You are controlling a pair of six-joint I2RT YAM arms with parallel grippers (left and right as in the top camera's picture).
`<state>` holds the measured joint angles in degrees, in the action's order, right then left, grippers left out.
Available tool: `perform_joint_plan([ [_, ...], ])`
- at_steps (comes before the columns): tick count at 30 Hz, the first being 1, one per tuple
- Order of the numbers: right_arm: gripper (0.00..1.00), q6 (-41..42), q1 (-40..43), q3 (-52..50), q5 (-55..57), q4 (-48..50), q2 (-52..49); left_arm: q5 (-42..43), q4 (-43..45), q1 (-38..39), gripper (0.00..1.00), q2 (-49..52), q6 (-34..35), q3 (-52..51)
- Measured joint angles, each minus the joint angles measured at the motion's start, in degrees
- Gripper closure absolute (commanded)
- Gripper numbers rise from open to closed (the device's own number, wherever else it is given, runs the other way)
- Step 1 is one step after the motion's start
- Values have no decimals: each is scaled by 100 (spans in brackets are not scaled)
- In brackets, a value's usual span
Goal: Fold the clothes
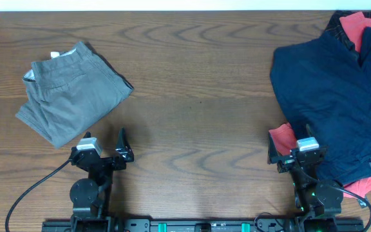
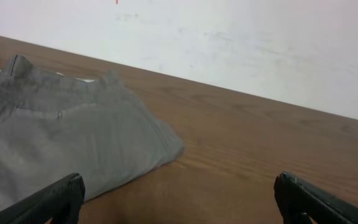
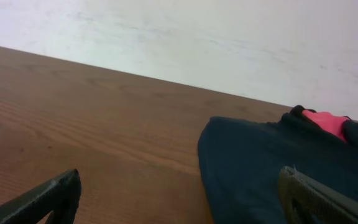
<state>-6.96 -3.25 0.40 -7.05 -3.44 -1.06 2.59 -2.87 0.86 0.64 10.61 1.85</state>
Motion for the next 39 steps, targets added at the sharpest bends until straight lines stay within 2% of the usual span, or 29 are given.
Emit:
perform_joint_plan([
  [11, 1, 87, 0, 0, -31, 31, 0, 0, 17, 0, 2, 0, 0, -9],
  [17, 1, 619, 0, 9, -48, -4, -2, 46, 13, 0, 2, 0, 190, -9],
  [22, 1, 782, 0, 450, 118, -474, -374, 262, -52, 0, 2, 133, 356, 33],
  [26, 1, 809, 0, 1193, 278, -715, -1246, 435, -450, 0, 2, 579, 417, 282],
  [30, 1, 800, 0, 2153, 348, -1049, -2608, 501, -933, 0, 2, 1392, 442, 975],
  [39, 1, 326, 0, 4959, 520, -3080, -6459, 527, -2142, 0, 2, 3598, 442, 2789],
])
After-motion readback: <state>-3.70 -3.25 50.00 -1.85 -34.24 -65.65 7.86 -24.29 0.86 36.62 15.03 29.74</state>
